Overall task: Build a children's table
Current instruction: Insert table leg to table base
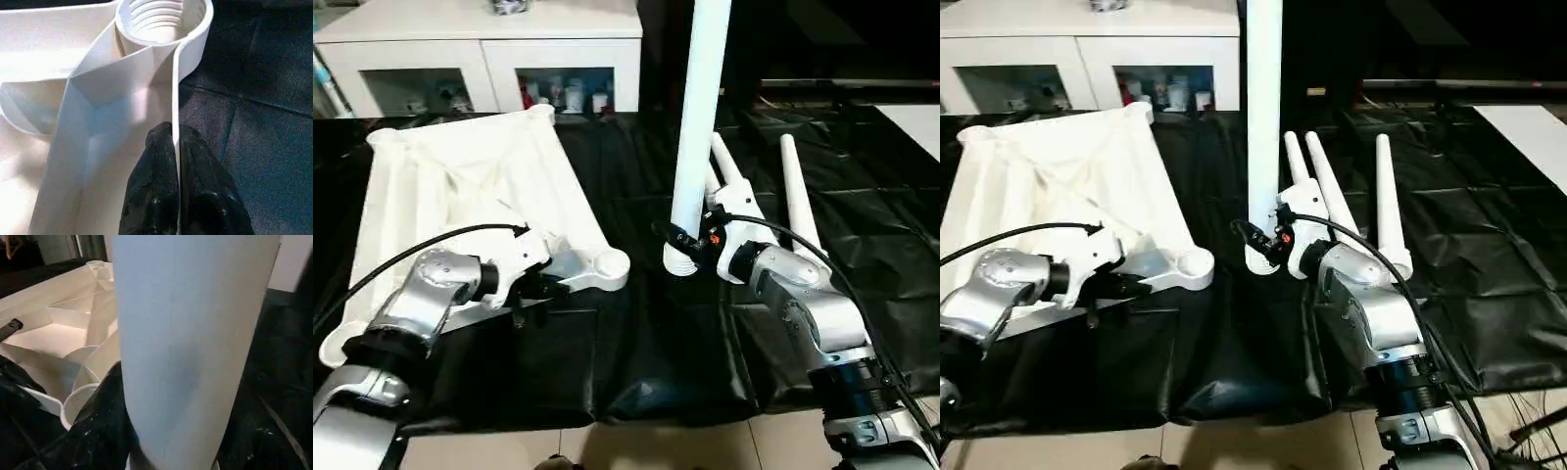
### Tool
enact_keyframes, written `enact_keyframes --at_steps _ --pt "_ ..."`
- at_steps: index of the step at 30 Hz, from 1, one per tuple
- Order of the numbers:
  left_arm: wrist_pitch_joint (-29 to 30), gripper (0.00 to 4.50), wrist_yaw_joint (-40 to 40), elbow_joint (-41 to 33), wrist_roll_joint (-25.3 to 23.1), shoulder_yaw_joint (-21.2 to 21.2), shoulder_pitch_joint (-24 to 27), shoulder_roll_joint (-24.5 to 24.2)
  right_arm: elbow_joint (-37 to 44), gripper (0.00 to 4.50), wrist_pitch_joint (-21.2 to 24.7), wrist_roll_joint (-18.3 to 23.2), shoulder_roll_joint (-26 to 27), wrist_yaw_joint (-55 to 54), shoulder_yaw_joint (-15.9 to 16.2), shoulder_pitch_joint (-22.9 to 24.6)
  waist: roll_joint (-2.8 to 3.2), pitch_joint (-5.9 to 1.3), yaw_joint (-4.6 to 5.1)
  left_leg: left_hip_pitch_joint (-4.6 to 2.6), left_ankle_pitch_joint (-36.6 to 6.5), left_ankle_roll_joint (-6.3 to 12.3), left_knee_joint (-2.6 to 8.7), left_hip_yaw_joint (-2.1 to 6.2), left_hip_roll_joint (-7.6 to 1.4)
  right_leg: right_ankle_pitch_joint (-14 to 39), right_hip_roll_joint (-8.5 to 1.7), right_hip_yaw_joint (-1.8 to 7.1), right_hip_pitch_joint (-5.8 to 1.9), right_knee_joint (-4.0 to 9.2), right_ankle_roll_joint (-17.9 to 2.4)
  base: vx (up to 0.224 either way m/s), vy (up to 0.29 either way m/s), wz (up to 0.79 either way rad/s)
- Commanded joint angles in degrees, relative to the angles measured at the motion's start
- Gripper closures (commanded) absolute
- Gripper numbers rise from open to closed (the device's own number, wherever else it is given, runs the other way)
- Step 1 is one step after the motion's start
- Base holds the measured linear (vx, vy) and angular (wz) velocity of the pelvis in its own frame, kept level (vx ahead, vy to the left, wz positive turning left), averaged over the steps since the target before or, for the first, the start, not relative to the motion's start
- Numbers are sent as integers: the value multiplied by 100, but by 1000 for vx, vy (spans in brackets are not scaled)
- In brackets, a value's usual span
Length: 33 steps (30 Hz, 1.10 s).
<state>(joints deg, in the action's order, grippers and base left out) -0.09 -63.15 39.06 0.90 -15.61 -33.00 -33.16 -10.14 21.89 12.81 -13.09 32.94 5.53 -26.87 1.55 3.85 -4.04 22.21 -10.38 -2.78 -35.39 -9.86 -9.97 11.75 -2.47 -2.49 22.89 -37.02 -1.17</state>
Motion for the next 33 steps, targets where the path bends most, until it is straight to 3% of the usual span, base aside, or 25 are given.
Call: enact_keyframes --at_steps 1,6,7,10,11,15,16,23,27,33 --pt "34 449 103 -18 -163 91 158 -187 18 265 15 -20 2 36 19 -148 17 -424 -26 -116 -1181 -154 462 142 -320 885 -600 322 -273 473 -1219 0 0 0" --pt "72 449 74 -217 -56 167 244 -150 -22 265 10 -14 16 56 24 -178 29 -417 16 -121 -1179 -119 456 133 -316 933 -590 322 -262 484 -1248 0 0 0" --pt "182 449 55 -692 101 178 438 -18 -1 265 134 166 103 97 -60 -211 6 -419 26 -120 -1184 -117 460 137 -333 926 -608 326 -274 468 -1273 0 0 0" --pt "352 450 113 -1231 260 145 645 178 51 265 282 362 137 269 -86 -226 9 -422 14 -125 -1053 -23 448 118 -344 816 -601 330 -266 470 -1304 0 0 0" --pt "385 450 143 -1310 265 125 673 218 67 265 315 392 130 320 -74 -222 -25 -418 16 -118 -1010 5 447 108 -338 798 -594 331 -270 477 -1300 0 0 0" --pt "509 450 219 -1599 248 -15 803 464 140 265 476 547 95 636 28 -209 -27 -413 -77 -131 -979 38 440 96 -338 976 -592 331 -252 489 -1216 0 0 0" --pt "524 450 266 -1635 217 -41 815 518 154 265 532 594 100 707 54 -217 -53 -408 -110 -142 -1024 35 442 88 -334 1141 -591 331 -238 501 -1156 0 0 0" --pt "727 450 457 -1944 30 -102 863 721 -143 265 437 444 201 835 230 -326 -92 -404 -120 -129 -1038 10 458 83 -328 1522 -613 319 -215 528 -964 0 0 0" --pt "786 450 442 -2054 -20 -125 860 707 -436 265 282 334 261 852 309 -435 -81 -418 -129 -136 -973 36 454 75 -331 1358 -604 311 -195 513 -976 0 0 0" --pt "810 450 396 -2123 9 -116 874 666 -869 265 175 299 375 899 345 -669 -82 -429 -134 -105 -868 77 443 70 -318 1065 -608 301 -223 482 -1055 0 0 0"
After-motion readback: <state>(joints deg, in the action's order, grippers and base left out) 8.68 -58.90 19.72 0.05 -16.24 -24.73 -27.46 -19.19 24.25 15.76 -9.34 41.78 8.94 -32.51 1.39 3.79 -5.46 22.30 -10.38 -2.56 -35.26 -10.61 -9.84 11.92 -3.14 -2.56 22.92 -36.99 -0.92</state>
